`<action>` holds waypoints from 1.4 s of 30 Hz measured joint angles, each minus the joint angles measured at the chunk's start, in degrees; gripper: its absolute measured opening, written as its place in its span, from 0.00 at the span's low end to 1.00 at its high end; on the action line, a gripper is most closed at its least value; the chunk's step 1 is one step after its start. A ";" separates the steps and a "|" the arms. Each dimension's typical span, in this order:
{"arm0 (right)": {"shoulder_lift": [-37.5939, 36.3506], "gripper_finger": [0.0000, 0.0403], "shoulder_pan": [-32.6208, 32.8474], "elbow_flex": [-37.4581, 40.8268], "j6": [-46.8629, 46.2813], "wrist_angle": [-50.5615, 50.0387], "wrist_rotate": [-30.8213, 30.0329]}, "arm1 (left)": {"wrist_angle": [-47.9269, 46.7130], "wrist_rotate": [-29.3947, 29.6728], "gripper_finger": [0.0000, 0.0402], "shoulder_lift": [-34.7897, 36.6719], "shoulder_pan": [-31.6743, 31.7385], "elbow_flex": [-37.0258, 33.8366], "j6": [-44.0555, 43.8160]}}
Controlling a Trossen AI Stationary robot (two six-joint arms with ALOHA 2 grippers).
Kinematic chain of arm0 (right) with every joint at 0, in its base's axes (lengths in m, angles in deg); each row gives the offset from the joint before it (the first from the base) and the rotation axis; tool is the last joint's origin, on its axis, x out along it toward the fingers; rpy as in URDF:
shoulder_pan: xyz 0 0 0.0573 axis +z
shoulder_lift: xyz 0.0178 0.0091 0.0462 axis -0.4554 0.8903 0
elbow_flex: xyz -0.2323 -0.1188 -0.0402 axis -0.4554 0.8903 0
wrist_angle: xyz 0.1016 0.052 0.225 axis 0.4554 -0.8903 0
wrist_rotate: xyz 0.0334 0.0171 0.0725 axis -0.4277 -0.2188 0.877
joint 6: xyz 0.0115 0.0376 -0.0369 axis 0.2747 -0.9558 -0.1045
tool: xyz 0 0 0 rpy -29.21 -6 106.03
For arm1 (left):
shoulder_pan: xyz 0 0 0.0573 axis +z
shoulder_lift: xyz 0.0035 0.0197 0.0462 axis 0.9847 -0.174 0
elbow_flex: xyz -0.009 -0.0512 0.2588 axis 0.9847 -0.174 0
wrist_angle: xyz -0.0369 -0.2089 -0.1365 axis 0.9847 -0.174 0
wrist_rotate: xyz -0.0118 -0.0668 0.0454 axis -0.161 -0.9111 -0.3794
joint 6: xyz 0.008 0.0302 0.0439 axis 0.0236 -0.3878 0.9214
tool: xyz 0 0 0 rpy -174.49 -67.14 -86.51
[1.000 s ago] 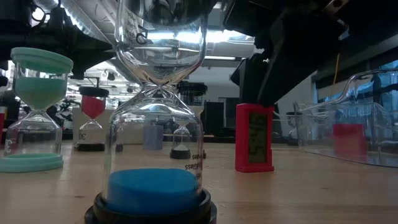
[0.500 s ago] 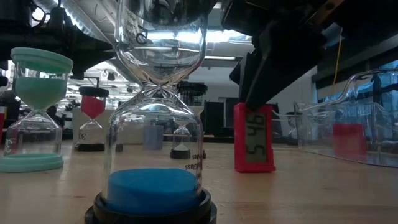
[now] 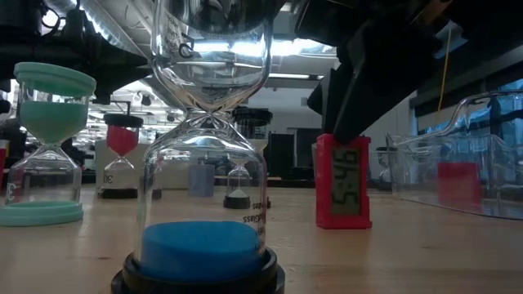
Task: Pick & Place Office items
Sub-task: Put the red digital clock into the gray bin
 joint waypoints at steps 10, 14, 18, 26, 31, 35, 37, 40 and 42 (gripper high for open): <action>-0.64 0.13 0.15 0.01 -0.04 -0.30 -0.09 | 3.54 -1.52 0.35 -0.02 0.00 0.00 -2.05; -3.87 0.13 -0.22 0.04 -0.04 -1.69 -0.20 | 14.16 -8.00 0.35 -0.02 -0.01 -0.01 -1.18; -9.74 0.13 -1.24 0.04 1.08 -4.25 -3.66 | 24.94 -9.97 0.35 0.00 -0.01 0.00 -1.01; -21.86 0.13 -5.35 0.00 4.36 0.53 -18.45 | 22.16 -10.64 0.42 -0.78 -0.93 0.00 6.04; -24.17 0.13 -8.91 -0.04 5.51 5.27 -21.55 | 26.00 -9.55 0.54 -4.13 -4.20 0.00 10.18; -23.76 0.13 -11.27 -0.05 9.10 11.48 -21.53 | 26.23 -8.85 0.62 -8.29 -7.69 0.00 10.43; -23.17 0.13 -12.21 -0.06 11.38 14.57 -21.24 | 26.37 -7.24 0.64 -11.22 -9.85 0.00 10.18; -22.17 0.13 -13.14 0.00 14.46 20.01 -19.51 | 28.35 -0.81 0.65 -15.83 -13.16 0.01 11.54; -21.78 0.13 -13.64 -0.04 15.71 22.32 -17.90 | 31.51 3.41 0.65 -18.91 -14.93 0.15 12.44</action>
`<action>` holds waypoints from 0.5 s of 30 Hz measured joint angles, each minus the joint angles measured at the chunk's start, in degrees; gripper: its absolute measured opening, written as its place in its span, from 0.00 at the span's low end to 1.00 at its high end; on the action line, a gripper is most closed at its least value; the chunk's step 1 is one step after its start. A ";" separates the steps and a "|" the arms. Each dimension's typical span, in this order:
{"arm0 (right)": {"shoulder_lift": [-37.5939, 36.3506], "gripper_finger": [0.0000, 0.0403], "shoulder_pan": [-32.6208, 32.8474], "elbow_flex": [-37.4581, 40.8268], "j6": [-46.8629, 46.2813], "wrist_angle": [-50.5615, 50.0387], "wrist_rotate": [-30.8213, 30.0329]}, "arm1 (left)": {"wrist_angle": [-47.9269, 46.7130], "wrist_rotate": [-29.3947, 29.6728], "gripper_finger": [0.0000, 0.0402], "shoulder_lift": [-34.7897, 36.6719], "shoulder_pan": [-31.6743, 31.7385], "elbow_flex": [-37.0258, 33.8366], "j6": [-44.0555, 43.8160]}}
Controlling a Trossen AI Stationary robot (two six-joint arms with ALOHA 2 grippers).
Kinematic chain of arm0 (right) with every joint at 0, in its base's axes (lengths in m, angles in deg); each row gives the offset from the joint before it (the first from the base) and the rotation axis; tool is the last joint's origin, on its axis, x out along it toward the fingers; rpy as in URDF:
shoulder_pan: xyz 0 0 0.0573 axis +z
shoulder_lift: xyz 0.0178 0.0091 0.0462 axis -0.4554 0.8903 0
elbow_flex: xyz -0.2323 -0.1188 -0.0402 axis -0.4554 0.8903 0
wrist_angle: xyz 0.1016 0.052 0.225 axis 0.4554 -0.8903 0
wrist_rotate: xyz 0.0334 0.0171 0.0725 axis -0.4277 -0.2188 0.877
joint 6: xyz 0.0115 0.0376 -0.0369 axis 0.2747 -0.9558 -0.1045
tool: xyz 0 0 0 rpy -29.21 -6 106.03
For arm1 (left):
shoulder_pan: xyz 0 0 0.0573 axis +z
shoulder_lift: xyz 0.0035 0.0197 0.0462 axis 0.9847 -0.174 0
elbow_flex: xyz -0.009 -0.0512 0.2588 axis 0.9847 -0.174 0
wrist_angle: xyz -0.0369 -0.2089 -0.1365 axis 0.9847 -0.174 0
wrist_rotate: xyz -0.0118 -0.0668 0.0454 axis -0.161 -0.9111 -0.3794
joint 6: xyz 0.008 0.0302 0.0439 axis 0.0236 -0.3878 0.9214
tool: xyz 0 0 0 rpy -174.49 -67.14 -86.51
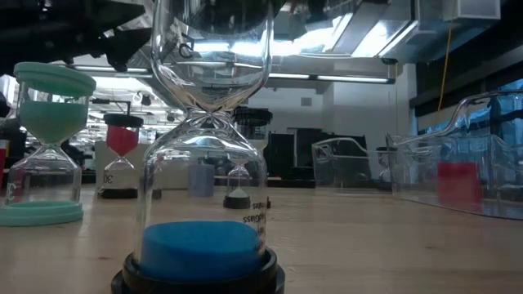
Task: Pick & Place Office items
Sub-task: Put the red digital clock into the gray bin
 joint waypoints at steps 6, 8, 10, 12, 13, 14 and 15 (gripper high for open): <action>0.29 0.13 -0.29 -0.01 0.66 0.84 0.84 | 7.69 5.36 0.64 -6.20 -2.89 0.07 -1.87; 0.29 0.13 -0.29 -0.01 0.68 1.23 0.90 | 8.07 5.79 0.63 -9.10 -3.69 0.60 -1.91; 0.80 0.13 -0.26 -0.01 0.78 2.83 0.88 | 8.02 7.50 0.63 -12.38 -4.71 1.98 -2.50; 1.51 0.13 -0.26 0.00 0.89 4.21 0.94 | 8.08 8.54 0.63 -16.58 -5.67 4.26 -2.66; 2.20 0.13 -0.26 0.02 1.17 5.78 1.31 | 8.10 8.63 0.64 -18.73 -6.19 5.69 -2.02; 2.80 0.13 -0.26 0.02 1.60 7.19 2.00 | 8.19 8.58 0.64 -21.01 -6.77 7.21 -1.10; 3.31 0.13 -0.26 0.02 1.93 7.84 2.21 | 8.07 8.40 0.64 -23.43 -7.38 8.80 -0.19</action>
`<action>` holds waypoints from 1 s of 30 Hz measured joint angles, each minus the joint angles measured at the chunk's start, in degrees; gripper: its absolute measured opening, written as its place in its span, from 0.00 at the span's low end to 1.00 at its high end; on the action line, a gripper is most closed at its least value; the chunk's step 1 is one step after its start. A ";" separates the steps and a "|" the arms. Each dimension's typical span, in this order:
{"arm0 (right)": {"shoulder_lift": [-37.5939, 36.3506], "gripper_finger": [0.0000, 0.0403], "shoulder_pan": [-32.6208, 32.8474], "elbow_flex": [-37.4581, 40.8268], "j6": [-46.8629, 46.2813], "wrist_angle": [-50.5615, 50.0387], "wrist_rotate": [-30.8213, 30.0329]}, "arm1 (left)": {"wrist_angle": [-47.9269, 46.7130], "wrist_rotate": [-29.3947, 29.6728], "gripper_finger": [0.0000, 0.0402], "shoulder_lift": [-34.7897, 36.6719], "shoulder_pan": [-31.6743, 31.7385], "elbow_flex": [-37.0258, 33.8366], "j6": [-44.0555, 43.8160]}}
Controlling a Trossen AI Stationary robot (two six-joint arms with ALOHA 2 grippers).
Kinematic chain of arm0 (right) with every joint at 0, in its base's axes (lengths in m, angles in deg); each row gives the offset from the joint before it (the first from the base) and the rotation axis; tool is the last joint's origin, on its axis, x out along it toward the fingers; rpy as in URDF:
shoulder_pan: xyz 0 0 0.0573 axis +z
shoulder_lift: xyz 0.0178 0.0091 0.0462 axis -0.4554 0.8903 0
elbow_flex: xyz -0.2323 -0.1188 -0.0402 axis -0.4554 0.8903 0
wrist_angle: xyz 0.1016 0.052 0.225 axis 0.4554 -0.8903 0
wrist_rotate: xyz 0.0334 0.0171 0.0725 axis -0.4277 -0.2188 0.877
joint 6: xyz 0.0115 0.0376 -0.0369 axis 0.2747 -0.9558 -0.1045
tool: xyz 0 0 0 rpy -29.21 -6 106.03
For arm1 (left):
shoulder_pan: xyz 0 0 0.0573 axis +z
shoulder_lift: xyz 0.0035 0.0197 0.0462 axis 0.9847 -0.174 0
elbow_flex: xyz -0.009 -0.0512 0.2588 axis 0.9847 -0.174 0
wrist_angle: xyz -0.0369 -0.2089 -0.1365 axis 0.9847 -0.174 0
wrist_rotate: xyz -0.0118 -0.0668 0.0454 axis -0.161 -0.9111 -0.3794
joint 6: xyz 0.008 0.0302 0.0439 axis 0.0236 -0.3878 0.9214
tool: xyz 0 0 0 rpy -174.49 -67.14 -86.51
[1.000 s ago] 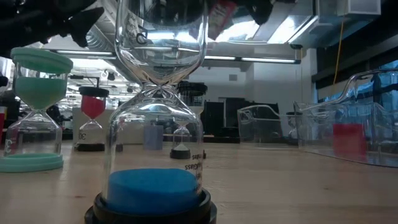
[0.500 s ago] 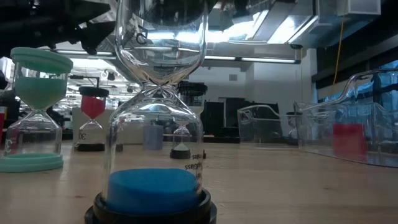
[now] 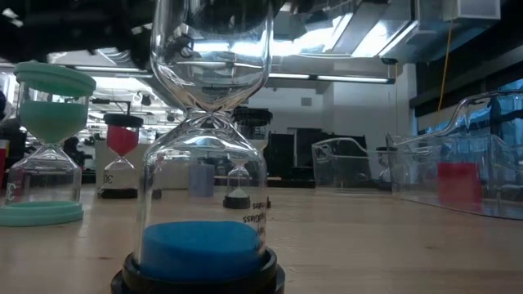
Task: Pick & Place Office items
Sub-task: Put the red digital clock into the gray bin
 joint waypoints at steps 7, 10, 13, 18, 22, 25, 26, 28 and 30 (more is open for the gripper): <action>1.91 0.13 0.00 0.00 0.11 1.97 -0.90 | 0.08 -2.16 0.63 -14.16 -5.04 9.75 10.89; 1.92 0.13 0.00 0.00 0.15 2.06 -0.90 | 0.00 -1.62 0.63 -16.83 -6.74 11.85 14.80; 1.92 0.13 0.00 0.00 0.44 2.04 -0.88 | 0.08 -1.56 0.63 -18.41 -7.49 13.40 15.28; 1.92 0.13 0.00 0.00 1.93 2.04 -0.36 | 0.22 -1.52 0.61 -19.87 -7.48 14.83 13.29; 1.94 0.13 0.00 0.00 2.58 2.03 -0.29 | 0.21 -1.52 0.56 -19.97 -7.48 14.83 11.84; 1.94 0.13 0.00 0.00 3.06 2.01 -0.29 | 0.20 -1.52 0.49 -19.97 -7.50 14.83 11.71; 1.94 0.13 0.00 0.00 3.10 2.01 -0.29 | 0.18 -1.51 0.46 -19.97 -7.53 14.83 11.58; 1.94 0.13 0.00 0.00 3.17 2.01 -0.31 | 0.18 -1.52 0.41 -19.97 -7.74 14.83 11.11; 1.94 0.13 0.00 0.00 3.21 2.01 -0.31 | 0.18 -1.56 0.36 -19.97 -7.76 14.83 10.53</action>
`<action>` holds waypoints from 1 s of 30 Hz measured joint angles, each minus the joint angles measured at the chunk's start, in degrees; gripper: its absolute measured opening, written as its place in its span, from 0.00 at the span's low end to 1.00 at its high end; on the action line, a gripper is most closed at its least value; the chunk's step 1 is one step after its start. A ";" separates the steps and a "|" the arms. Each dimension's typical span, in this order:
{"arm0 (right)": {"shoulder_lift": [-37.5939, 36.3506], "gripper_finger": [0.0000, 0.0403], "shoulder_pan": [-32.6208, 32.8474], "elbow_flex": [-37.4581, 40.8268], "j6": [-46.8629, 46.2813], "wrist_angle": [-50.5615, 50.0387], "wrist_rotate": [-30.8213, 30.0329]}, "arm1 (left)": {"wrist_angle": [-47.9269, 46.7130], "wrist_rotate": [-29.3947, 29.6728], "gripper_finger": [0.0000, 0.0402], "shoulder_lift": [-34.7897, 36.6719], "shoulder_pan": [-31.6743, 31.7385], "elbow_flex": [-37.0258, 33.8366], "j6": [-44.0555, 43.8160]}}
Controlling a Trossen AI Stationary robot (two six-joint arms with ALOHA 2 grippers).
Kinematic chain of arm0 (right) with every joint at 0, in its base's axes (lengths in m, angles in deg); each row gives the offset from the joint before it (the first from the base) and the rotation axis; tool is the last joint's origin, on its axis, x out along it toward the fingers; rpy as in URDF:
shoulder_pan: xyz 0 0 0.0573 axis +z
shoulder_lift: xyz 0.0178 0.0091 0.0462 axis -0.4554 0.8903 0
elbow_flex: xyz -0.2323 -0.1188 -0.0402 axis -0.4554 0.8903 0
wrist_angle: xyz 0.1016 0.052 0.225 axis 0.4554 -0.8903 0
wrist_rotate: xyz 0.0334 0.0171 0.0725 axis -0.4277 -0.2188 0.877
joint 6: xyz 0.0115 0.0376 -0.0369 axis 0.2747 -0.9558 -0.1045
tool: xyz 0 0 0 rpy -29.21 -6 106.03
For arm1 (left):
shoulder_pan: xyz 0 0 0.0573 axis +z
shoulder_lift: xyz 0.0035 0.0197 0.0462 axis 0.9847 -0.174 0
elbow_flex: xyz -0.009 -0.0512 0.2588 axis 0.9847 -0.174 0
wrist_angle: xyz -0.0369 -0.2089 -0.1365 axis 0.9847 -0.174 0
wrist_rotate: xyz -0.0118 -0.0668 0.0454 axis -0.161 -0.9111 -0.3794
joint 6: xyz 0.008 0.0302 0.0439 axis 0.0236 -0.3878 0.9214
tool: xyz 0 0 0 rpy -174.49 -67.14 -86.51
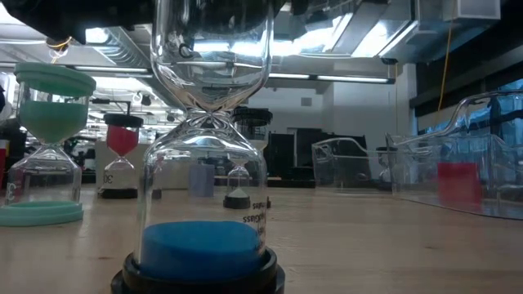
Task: Pick & Place Office items
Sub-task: Put the red digital clock into the gray bin
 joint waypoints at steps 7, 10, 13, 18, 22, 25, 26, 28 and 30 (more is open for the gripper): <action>0.00 0.13 0.02 0.00 0.19 -0.02 0.01 | 0.00 0.06 0.18 0.02 0.02 0.00 -0.42; 0.00 0.13 0.02 0.00 0.18 -0.02 -0.11 | 0.02 0.17 0.15 0.02 0.02 0.00 -0.60; 0.00 0.13 0.02 0.00 0.17 -0.02 -0.11 | 0.00 0.15 0.15 0.02 0.02 0.00 -0.77; 0.00 0.14 0.02 0.00 -0.30 -0.02 -0.06 | 0.00 0.01 0.17 0.02 0.02 0.00 -1.71; 0.02 0.23 0.00 0.00 -2.80 -0.11 -0.34 | 0.00 -0.04 0.16 0.02 0.02 0.00 -2.09; -0.45 0.37 -0.13 0.00 -4.76 -1.23 -1.84 | -0.07 -0.15 0.16 0.02 0.02 0.00 -3.14; -0.83 0.42 -0.29 0.00 -5.50 -2.03 -1.85 | -0.04 -0.17 0.16 0.02 0.02 0.00 -3.24; -2.11 0.53 -0.56 0.00 -7.92 -5.09 -1.25 | -0.02 -0.21 0.16 0.02 0.02 0.00 -3.23; -3.69 0.63 -0.87 -0.02 -10.39 -9.09 0.05 | 0.22 -0.02 0.16 0.02 0.00 0.00 -3.27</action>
